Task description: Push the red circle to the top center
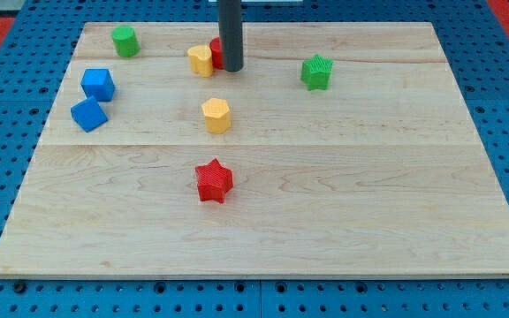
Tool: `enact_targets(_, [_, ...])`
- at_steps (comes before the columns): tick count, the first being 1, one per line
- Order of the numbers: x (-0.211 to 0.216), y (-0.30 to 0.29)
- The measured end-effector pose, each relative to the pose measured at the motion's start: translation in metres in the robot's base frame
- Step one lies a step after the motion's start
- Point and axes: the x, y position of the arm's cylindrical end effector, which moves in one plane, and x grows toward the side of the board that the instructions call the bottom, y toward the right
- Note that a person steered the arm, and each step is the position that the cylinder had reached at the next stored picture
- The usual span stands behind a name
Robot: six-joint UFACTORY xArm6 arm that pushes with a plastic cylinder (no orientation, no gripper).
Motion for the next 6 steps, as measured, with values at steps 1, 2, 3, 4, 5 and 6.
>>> enact_targets(1, [-0.01, -0.011])
enact_targets(2, [-0.033, -0.074])
enact_targets(3, [-0.042, -0.118])
enact_targets(4, [-0.046, -0.101])
enact_targets(5, [-0.046, -0.059])
enact_targets(6, [-0.046, -0.055])
